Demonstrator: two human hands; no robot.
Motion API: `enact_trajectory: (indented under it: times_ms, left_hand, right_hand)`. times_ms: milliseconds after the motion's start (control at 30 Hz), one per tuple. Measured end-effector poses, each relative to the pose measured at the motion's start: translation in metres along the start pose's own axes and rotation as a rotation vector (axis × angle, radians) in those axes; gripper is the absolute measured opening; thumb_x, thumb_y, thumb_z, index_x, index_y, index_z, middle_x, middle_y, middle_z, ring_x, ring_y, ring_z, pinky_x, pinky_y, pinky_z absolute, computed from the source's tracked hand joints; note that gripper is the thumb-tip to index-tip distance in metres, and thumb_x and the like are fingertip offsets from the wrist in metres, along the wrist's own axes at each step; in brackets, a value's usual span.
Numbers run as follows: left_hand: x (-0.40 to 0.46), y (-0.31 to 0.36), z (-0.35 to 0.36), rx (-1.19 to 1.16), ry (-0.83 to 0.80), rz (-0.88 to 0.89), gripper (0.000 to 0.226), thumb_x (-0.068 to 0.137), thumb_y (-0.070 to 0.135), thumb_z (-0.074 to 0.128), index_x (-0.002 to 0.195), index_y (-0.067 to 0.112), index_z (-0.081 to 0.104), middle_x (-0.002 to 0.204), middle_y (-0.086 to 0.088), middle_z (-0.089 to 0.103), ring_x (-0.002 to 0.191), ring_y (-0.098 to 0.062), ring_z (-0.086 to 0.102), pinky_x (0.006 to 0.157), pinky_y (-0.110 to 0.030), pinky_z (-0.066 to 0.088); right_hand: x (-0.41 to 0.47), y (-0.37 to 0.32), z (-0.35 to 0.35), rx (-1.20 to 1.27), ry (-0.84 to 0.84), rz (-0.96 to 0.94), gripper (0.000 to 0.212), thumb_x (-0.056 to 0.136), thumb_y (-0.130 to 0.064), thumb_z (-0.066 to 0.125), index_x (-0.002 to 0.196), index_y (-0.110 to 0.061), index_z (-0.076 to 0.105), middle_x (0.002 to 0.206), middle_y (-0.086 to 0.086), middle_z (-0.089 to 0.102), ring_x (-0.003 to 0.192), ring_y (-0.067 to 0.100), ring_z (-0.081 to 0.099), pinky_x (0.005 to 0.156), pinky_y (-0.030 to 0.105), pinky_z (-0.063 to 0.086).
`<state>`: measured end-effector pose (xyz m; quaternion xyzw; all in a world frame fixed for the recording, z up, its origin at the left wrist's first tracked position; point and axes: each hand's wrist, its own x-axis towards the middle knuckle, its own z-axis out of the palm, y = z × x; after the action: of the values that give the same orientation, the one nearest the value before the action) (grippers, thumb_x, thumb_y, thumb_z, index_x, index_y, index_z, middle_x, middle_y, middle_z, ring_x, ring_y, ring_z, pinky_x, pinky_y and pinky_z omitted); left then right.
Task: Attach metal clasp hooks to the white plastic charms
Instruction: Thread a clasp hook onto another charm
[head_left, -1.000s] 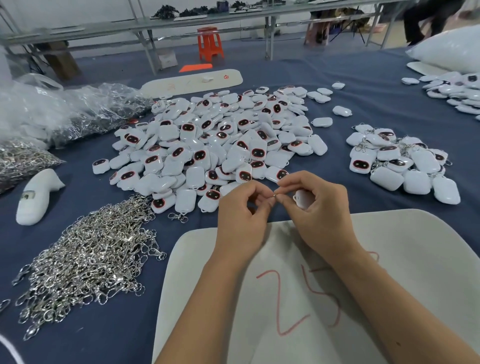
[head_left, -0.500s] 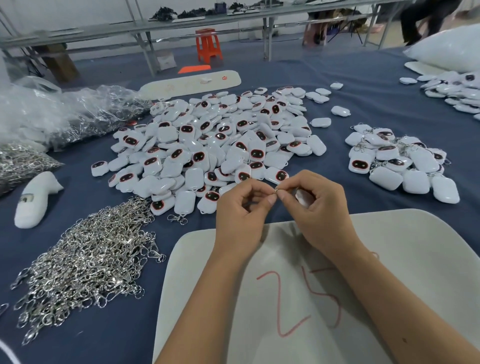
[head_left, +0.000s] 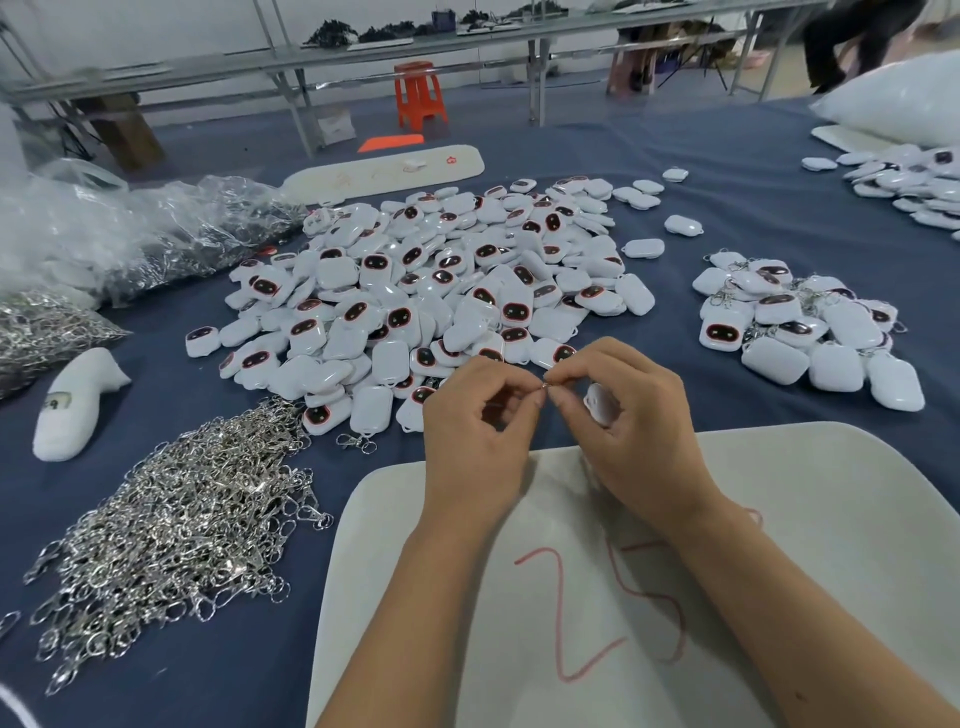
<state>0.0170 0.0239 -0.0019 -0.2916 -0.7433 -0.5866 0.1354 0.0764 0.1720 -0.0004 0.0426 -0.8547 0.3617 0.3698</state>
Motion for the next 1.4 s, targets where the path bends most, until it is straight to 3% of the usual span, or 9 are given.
enact_trajectory:
  times_ms: [133, 333, 400, 567, 733, 867, 967, 1067, 1400]
  left_hand:
    - [0.001, 0.002, 0.003, -0.245, -0.008, -0.152, 0.011, 0.087, -0.003, 0.074, 0.087, 0.008, 0.074, 0.082, -0.008, 0.070, 0.073, -0.019, 0.062, 0.071, -0.035, 0.052]
    - [-0.001, 0.009, 0.004, -0.293, -0.010, -0.192, 0.012, 0.088, -0.001, 0.075, 0.088, 0.011, 0.076, 0.083, -0.007, 0.072, 0.074, -0.022, 0.064, 0.070, -0.037, 0.053]
    - [-0.001, 0.009, 0.003, -0.262, -0.005, -0.186, 0.012, 0.087, 0.001, 0.076, 0.086, 0.013, 0.076, 0.081, -0.005, 0.072, 0.075, -0.027, 0.064, 0.069, -0.038, 0.052]
    - [-0.002, 0.010, 0.000, -0.203, 0.008, -0.156, 0.003, 0.083, 0.011, 0.072, 0.083, 0.013, 0.074, 0.074, -0.004, 0.067, 0.068, -0.029, 0.058, 0.061, -0.035, 0.048]
    - [0.000, 0.005, -0.001, -0.180, 0.037, -0.141, 0.013, 0.084, -0.002, 0.076, 0.083, 0.011, 0.075, 0.078, -0.003, 0.069, 0.071, -0.021, 0.061, 0.064, -0.023, 0.048]
    - [0.000, 0.005, 0.002, -0.254, 0.037, -0.148, 0.018, 0.085, -0.006, 0.073, 0.084, 0.011, 0.074, 0.081, -0.001, 0.072, 0.075, -0.019, 0.064, 0.069, -0.023, 0.050]
    - [0.000, 0.006, 0.005, -0.334, 0.048, -0.172, 0.020, 0.087, -0.005, 0.073, 0.085, 0.014, 0.074, 0.078, 0.007, 0.073, 0.072, -0.008, 0.063, 0.069, -0.021, 0.049]
    - [0.002, 0.006, 0.006, -0.390, 0.074, -0.209, 0.022, 0.088, -0.004, 0.073, 0.084, 0.018, 0.074, 0.077, 0.009, 0.073, 0.071, -0.008, 0.062, 0.070, -0.020, 0.048]
    - [-0.004, 0.011, 0.009, -0.354, 0.095, -0.197, 0.010, 0.088, 0.000, 0.075, 0.088, 0.010, 0.077, 0.081, 0.000, 0.075, 0.074, -0.011, 0.066, 0.071, -0.023, 0.048]
  right_hand:
    - [0.000, 0.001, 0.000, 0.110, 0.024, 0.058, 0.011, 0.090, -0.001, 0.079, 0.099, -0.006, 0.080, 0.094, 0.003, 0.072, 0.086, 0.023, 0.069, 0.076, 0.042, 0.054]
    - [0.000, 0.001, -0.002, 0.065, 0.080, 0.055, 0.008, 0.090, 0.000, 0.079, 0.095, -0.007, 0.080, 0.090, -0.001, 0.070, 0.070, 0.005, 0.056, 0.065, 0.011, 0.036]
    - [0.000, 0.001, -0.002, 0.012, 0.080, 0.026, 0.009, 0.091, 0.000, 0.078, 0.094, -0.008, 0.079, 0.091, -0.002, 0.069, 0.072, 0.003, 0.056, 0.067, 0.012, 0.038]
    - [-0.001, 0.000, 0.000, -0.041, 0.042, -0.052, 0.009, 0.092, -0.002, 0.075, 0.092, -0.010, 0.077, 0.092, -0.001, 0.067, 0.080, 0.018, 0.065, 0.069, 0.039, 0.053]
    - [-0.001, 0.003, 0.000, -0.032, 0.042, -0.047, 0.009, 0.091, -0.004, 0.079, 0.096, -0.012, 0.079, 0.093, -0.001, 0.068, 0.081, 0.018, 0.066, 0.070, 0.041, 0.054]
    - [-0.002, 0.003, 0.002, 0.047, -0.020, 0.026, 0.015, 0.083, -0.009, 0.088, 0.096, -0.012, 0.082, 0.091, 0.003, 0.068, 0.081, 0.024, 0.066, 0.071, 0.046, 0.054]
    - [-0.001, 0.001, 0.000, 0.127, -0.011, 0.033, 0.022, 0.084, -0.009, 0.087, 0.105, -0.010, 0.079, 0.094, 0.000, 0.070, 0.090, 0.019, 0.069, 0.080, 0.037, 0.055]
    - [-0.001, -0.002, -0.002, 0.221, 0.047, 0.067, 0.012, 0.089, -0.002, 0.080, 0.099, -0.009, 0.079, 0.094, -0.005, 0.072, 0.090, 0.018, 0.069, 0.080, 0.025, 0.050]
    - [-0.001, -0.008, -0.004, 0.255, 0.072, 0.081, 0.008, 0.090, -0.001, 0.078, 0.094, -0.008, 0.079, 0.087, -0.003, 0.073, 0.077, 0.011, 0.065, 0.072, 0.017, 0.043]
